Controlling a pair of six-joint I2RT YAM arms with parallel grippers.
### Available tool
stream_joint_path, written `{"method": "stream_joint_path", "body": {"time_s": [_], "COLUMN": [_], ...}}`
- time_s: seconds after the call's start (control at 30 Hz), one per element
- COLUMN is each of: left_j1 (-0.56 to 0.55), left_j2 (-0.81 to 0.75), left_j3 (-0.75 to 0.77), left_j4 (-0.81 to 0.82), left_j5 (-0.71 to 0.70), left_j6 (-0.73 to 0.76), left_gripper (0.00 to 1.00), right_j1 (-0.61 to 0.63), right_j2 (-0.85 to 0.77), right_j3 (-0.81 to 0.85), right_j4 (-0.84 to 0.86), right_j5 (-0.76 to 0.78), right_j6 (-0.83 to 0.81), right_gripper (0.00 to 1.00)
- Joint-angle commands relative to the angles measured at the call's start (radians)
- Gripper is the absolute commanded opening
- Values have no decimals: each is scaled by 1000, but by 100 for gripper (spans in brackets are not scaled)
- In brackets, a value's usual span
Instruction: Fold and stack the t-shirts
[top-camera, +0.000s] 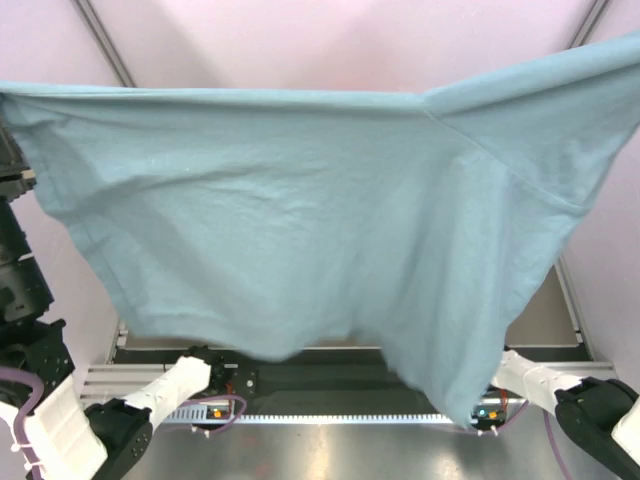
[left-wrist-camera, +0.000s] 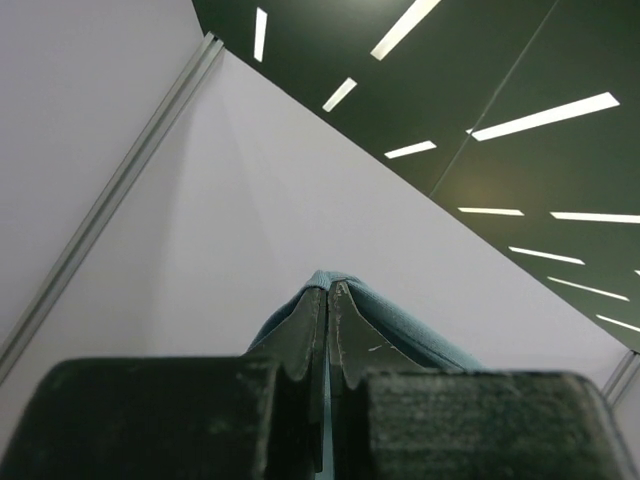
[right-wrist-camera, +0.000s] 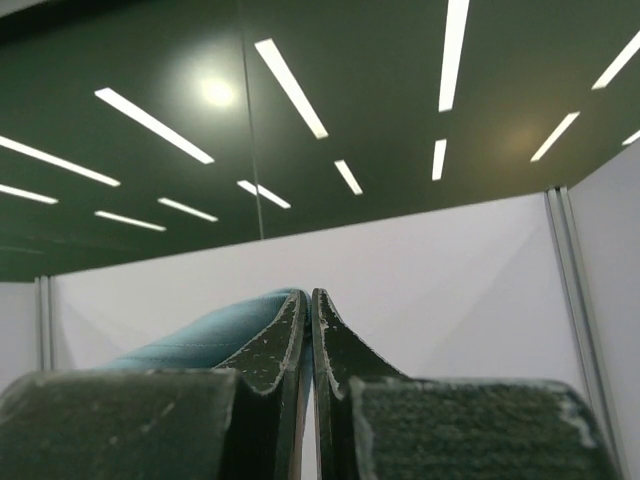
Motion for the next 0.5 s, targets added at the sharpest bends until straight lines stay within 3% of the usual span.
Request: {"method": "stream_joint_path", "body": {"time_s": [0.0, 0.2, 0.33, 0.47], "left_j1": [4, 4, 4, 7], "left_j2": [38, 43, 40, 83], "left_j3": [-13, -290, -648, -902], "left_j4": [-20, -25, 7, 81], "left_j5": [-68, -60, -84, -65], "left_j6": [24, 5, -57, -144], "left_gripper": [0, 0, 0, 0], "right_j1": [-18, -17, -18, -17], "right_j2": [-20, -143, -221, -245], "right_j3": [-62, -499, -870, -1124], "right_j4": [-19, -13, 10, 59], "right_j5": [43, 41, 46, 75], "right_j6": [8, 47, 102, 90], "right_gripper": [0, 0, 0, 0]}}
